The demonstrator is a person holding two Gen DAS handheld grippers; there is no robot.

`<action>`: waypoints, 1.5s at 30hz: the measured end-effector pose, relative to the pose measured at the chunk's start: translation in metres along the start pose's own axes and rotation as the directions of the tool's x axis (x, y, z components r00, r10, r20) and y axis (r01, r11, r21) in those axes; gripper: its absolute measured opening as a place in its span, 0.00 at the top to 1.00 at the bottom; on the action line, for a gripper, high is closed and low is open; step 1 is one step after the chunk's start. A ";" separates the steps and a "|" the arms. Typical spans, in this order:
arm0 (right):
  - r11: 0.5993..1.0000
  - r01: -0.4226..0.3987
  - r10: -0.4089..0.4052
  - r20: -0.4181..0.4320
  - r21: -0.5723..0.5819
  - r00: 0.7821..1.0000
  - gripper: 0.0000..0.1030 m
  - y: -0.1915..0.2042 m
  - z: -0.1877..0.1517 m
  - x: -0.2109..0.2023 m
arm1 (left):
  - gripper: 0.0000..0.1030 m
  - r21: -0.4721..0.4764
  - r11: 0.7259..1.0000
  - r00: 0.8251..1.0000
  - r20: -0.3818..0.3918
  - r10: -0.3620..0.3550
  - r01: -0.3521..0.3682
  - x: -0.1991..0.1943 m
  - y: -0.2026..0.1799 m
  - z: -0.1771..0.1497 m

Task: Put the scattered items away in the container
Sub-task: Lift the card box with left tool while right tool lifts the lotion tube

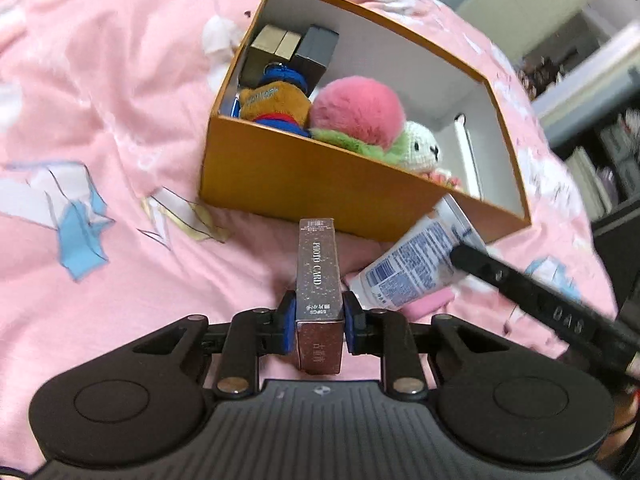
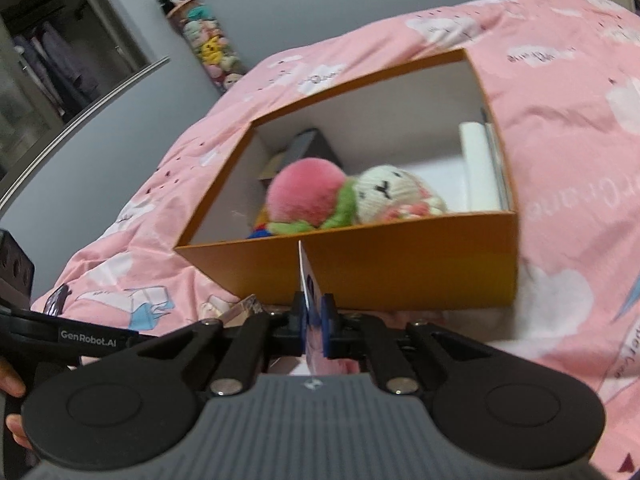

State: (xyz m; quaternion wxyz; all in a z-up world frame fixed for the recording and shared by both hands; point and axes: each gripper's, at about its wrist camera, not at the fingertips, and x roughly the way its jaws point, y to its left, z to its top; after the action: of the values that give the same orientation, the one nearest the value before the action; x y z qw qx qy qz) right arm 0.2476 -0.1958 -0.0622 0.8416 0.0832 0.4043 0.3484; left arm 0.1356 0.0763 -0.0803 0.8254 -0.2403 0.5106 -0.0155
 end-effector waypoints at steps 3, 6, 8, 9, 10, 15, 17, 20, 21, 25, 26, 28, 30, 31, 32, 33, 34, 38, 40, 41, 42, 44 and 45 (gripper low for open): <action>1.000 -0.004 0.003 -0.007 -0.015 1.000 0.93 0.002 -0.002 0.004 | 0.74 0.068 0.996 0.999 -0.004 0.049 -0.049 -0.002 -0.004 0.000; 0.999 0.006 -0.006 -0.023 -0.036 1.000 0.93 0.003 -0.005 0.007 | 0.74 0.092 0.994 0.998 -0.015 0.067 -0.065 0.001 -0.004 0.003; 0.999 0.012 -0.013 -0.034 -0.041 0.999 0.93 0.004 -0.007 0.008 | 0.74 0.111 0.990 0.996 -0.012 0.090 -0.088 0.007 -0.005 0.004; 0.999 0.011 -0.013 -0.037 -0.038 0.999 0.92 0.003 -0.007 0.009 | 0.74 0.117 0.988 0.995 -0.013 0.098 -0.096 0.011 -0.006 0.004; 0.999 0.011 -0.013 -0.038 -0.036 0.999 0.93 0.003 -0.007 0.009 | 0.74 0.125 0.986 0.994 -0.017 0.109 -0.106 0.015 -0.007 0.003; 0.999 0.016 -0.017 -0.029 -0.034 0.999 0.92 0.002 -0.007 0.009 | 0.70 0.141 0.979 0.988 -0.027 0.151 -0.146 0.027 -0.009 -0.002; 0.999 0.016 -0.017 -0.031 -0.034 0.999 0.92 0.002 -0.007 0.011 | 0.70 0.148 0.978 0.987 -0.039 0.153 -0.145 0.031 -0.010 -0.005; 0.999 0.017 -0.018 -0.038 -0.042 0.999 0.88 0.003 -0.006 0.015 | 0.69 0.157 0.975 0.984 -0.053 0.168 -0.158 0.034 -0.012 -0.010; 0.999 0.017 -0.019 -0.038 -0.047 0.999 0.88 0.003 -0.005 0.017 | 0.69 0.155 0.975 0.984 -0.045 0.170 -0.161 0.033 -0.013 -0.012; 0.998 0.017 -0.020 -0.043 -0.064 0.999 0.88 0.005 -0.004 0.022 | 0.69 0.111 0.981 0.987 -0.011 0.159 -0.157 0.026 -0.008 -0.014; 0.998 0.015 -0.018 -0.046 -0.066 0.999 0.88 0.005 -0.003 0.023 | 0.69 0.106 0.982 0.988 -0.004 0.157 -0.156 0.025 -0.008 -0.014; 0.997 0.016 -0.020 -0.053 -0.077 0.998 0.88 0.007 -0.004 0.026 | 0.70 0.097 0.984 0.989 0.011 0.150 -0.150 0.024 -0.007 -0.013; 0.996 0.019 -0.024 -0.056 -0.090 0.998 0.91 0.008 -0.006 0.027 | 0.72 0.083 0.986 0.989 0.029 0.145 -0.147 0.022 -0.006 -0.012; 0.995 0.021 -0.026 -0.054 -0.098 0.998 0.91 0.009 -0.006 0.026 | 0.73 0.080 0.986 0.989 0.040 0.145 -0.148 0.020 -0.005 -0.011; 0.994 0.022 -0.028 -0.053 -0.104 0.998 0.92 0.010 -0.006 0.025 | 0.74 0.076 0.987 0.989 0.053 0.141 -0.144 0.018 -0.005 -0.011; 0.994 0.022 -0.027 -0.051 -0.108 0.998 0.92 0.011 -0.006 0.024 | 0.75 0.074 0.987 0.989 0.065 0.136 -0.141 0.015 -0.005 -0.010; 0.994 0.019 -0.024 -0.049 -0.110 0.999 0.92 0.011 -0.006 0.023 | 0.75 0.077 0.987 0.988 0.078 0.133 -0.139 0.012 -0.006 -0.009; 0.992 -0.005 0.002 -0.025 -0.125 1.000 0.92 0.017 -0.001 0.014 | 0.75 0.080 0.989 0.987 0.110 0.115 -0.124 0.000 -0.007 -0.006; 0.990 -0.011 0.010 -0.011 -0.138 1.000 0.92 0.022 0.002 0.008 | 0.75 0.078 0.991 0.988 0.122 0.099 -0.109 -0.007 -0.008 -0.005; 0.989 -0.013 0.013 -0.003 -0.145 1.000 0.92 0.024 0.004 0.004 | 0.75 0.078 0.992 0.988 0.126 0.090 -0.100 -0.011 -0.009 -0.004; 0.989 -0.018 0.019 0.005 -0.149 1.000 0.92 0.026 0.006 0.000 | 0.75 0.080 0.993 0.988 0.131 0.079 -0.090 -0.015 -0.010 -0.003; 0.988 -0.035 0.039 0.021 -0.152 0.999 0.92 0.030 0.010 -0.009 | 0.75 0.092 0.994 0.988 0.142 0.053 -0.066 -0.024 -0.015 -0.002; 0.987 -0.042 0.047 0.028 -0.155 0.998 0.92 0.032 0.012 -0.013 | 0.75 0.098 0.994 0.988 0.149 0.039 -0.054 -0.028 -0.017 -0.002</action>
State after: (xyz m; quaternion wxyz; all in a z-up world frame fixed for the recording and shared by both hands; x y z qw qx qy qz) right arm 0.2346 -0.1789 -0.0325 0.8439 0.0322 0.3606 0.3959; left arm 0.1243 0.0681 -0.0500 0.8720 -0.1867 0.4526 -0.0046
